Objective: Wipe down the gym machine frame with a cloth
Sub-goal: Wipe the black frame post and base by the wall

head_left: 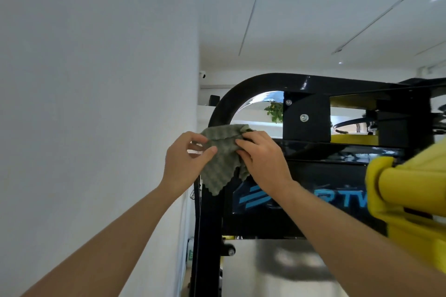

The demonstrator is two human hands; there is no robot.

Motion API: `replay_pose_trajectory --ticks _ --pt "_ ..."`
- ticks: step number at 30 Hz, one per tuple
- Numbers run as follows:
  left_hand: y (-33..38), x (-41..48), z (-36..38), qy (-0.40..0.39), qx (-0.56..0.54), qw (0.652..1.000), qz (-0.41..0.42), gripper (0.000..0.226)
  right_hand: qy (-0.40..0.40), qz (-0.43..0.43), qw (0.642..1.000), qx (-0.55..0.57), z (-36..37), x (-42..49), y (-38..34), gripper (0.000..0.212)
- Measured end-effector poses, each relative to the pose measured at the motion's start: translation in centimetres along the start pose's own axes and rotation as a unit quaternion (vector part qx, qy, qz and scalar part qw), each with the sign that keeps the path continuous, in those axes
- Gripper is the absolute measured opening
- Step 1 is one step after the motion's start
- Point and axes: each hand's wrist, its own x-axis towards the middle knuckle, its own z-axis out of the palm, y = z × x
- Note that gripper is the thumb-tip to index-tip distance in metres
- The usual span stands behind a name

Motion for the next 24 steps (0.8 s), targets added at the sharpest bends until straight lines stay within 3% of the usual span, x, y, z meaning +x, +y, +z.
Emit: replay_pose_trajectory --ticks 3,7,10,17,19,24 --pt "1.0 0.6 0.7 -0.020 0.133 0.982 0.133 0.034 0.032 0.052 0.998 -0.014 -0.6 -1.6 1.1 0.017" --pt "2.5 1.4 2.7 -0.095 0.340 0.891 0.287 0.046 0.041 0.138 0.989 -0.033 -2.1 -3.1 3.2 0.021" --pt "3.4 1.9 5.2 -0.150 0.376 0.855 0.325 0.047 0.052 0.234 0.969 -0.055 -3.2 -4.2 4.9 0.024" --pt "5.2 2.7 11.0 -0.171 0.392 0.833 0.352 0.049 0.129 0.468 0.874 0.017 -4.1 -4.2 6.2 0.026" --pt "5.4 2.4 11.9 -0.161 0.403 0.827 0.358 0.046 0.119 0.479 0.869 0.008 -3.9 -4.4 6.2 0.031" --pt "5.1 2.0 9.9 -0.106 0.419 0.799 0.419 0.020 0.051 0.382 0.922 -0.041 -2.7 -5.0 4.9 0.039"
